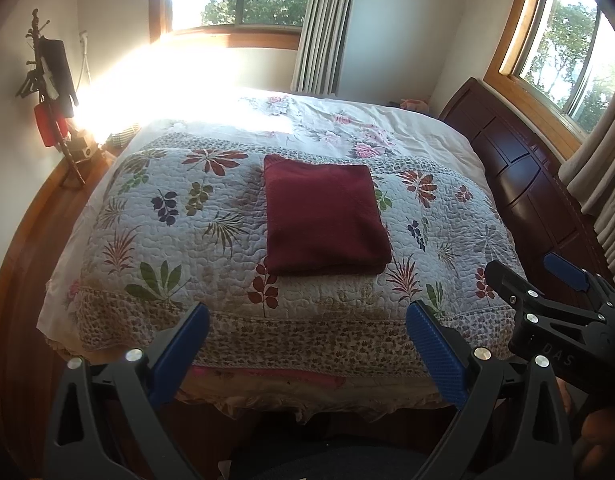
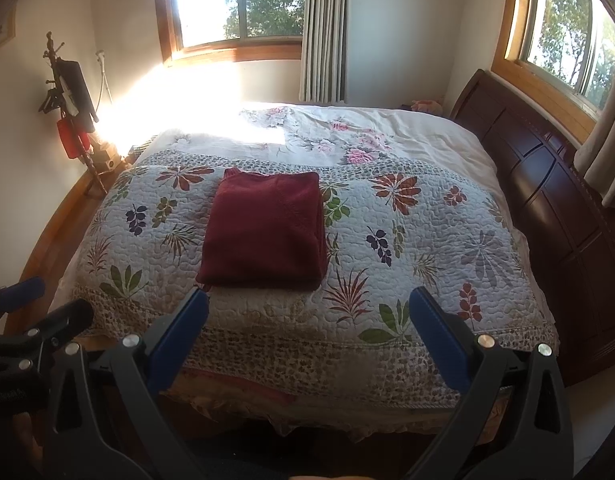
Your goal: Fold small clothes
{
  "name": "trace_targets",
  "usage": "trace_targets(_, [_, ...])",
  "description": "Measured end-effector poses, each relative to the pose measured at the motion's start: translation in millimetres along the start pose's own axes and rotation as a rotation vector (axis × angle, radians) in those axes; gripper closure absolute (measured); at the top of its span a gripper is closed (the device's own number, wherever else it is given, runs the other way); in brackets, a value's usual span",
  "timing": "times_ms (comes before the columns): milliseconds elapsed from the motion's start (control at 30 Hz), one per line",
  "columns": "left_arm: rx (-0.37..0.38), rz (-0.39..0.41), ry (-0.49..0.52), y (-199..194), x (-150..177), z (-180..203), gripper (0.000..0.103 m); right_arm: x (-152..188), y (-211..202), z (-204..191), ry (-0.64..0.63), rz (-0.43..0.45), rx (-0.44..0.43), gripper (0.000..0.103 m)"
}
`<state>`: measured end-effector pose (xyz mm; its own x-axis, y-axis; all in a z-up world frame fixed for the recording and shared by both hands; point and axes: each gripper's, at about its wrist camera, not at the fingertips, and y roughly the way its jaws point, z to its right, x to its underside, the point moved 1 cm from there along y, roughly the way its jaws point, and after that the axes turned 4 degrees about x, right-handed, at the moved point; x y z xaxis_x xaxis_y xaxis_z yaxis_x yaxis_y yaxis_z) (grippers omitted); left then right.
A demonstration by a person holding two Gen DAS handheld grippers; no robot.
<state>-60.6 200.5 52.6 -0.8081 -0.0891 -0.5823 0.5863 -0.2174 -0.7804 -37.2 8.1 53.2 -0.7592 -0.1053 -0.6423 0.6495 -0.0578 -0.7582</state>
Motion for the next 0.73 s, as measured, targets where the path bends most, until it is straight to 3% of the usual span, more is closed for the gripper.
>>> trace_targets(733, [0.004, -0.006, -0.003, 7.0, -9.0, -7.5, 0.004, -3.4, 6.9, 4.1, -0.003, -0.007, 0.0, 0.003])
